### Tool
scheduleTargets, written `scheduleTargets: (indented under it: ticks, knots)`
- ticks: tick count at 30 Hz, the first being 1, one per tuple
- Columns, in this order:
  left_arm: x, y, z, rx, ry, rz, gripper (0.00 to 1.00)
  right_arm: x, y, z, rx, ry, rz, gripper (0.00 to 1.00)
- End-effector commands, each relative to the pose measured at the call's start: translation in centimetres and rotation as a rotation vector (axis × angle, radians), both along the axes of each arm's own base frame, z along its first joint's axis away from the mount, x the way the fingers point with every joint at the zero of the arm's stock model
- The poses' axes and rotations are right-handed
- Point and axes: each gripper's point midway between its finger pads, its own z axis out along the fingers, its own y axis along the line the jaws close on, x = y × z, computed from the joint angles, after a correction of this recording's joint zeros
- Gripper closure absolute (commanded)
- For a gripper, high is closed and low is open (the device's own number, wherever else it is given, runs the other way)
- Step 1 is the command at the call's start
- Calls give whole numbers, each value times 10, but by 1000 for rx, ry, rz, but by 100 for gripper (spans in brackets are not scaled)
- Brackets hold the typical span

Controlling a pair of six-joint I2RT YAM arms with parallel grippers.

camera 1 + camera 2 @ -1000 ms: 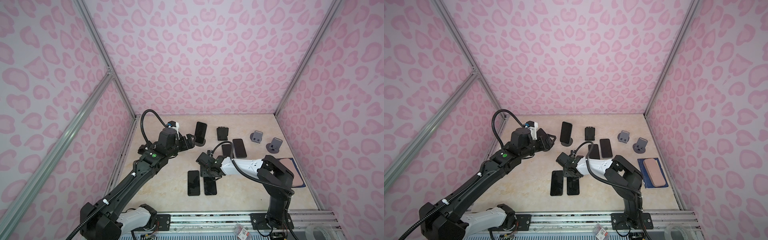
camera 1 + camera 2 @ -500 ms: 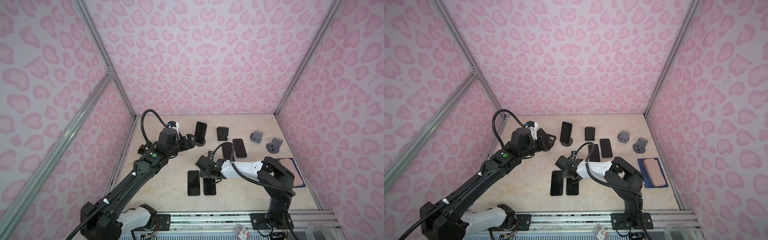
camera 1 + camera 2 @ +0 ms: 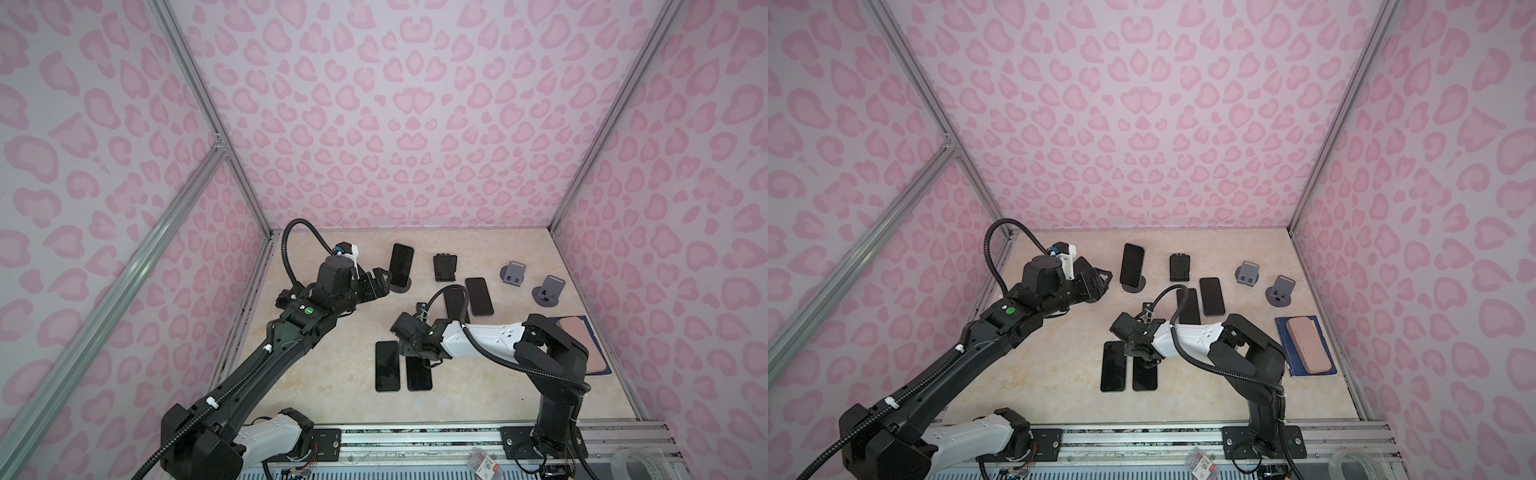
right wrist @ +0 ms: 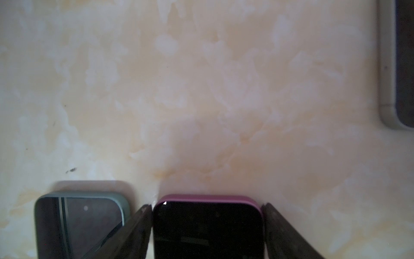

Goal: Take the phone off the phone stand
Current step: 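Lay the pink-edged phone flat beside the dark phone and open the right gripper, then raise the right gripper back toward the standing phones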

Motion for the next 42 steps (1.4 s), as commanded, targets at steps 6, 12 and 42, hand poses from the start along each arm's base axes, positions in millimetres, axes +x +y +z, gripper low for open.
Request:
scheduleTargets:
  ticks: [6,12,42]
  knots:
    - [3,1,7,-4,-28,8,8,-11,1,-9,12,65,5,20]
    - [3,3,7,5,-34,17,8,-5,2,16,4,15,58,15]
    - [4,67,12,94,-92,333,6,78,30,216,205,-552,388,9]
